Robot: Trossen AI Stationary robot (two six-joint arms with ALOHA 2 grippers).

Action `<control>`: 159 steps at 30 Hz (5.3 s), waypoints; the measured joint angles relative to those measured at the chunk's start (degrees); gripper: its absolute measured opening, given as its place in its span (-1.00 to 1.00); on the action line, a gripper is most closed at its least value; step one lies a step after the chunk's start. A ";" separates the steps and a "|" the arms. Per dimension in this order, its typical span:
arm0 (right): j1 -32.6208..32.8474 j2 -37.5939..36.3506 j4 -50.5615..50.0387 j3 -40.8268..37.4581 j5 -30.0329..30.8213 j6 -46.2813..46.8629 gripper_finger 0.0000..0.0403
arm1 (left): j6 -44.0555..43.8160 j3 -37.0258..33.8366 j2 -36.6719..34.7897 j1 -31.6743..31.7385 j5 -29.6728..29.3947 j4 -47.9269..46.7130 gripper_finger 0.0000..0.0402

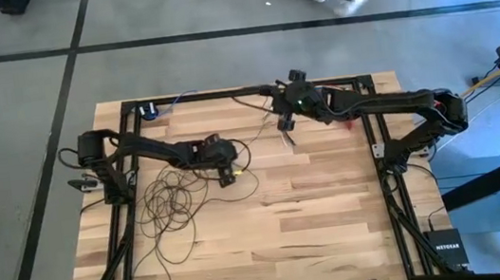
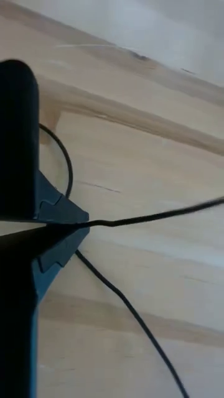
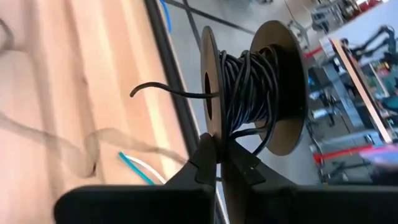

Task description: Coiling cords

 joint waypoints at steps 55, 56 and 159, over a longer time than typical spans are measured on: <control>-5.79 -4.90 -2.81 0.04 -29.87 0.42 -0.95 | 17.78 -5.99 -25.95 3.17 0.28 36.55 -0.28; -5.79 -4.90 -3.31 0.04 -30.46 -0.02 -0.95 | 18.40 -5.33 -25.95 3.43 0.37 37.25 -0.28; 0.61 -1.44 2.55 0.00 -35.67 -3.39 -0.85 | 25.88 9.42 -24.34 7.15 13.31 12.95 -0.98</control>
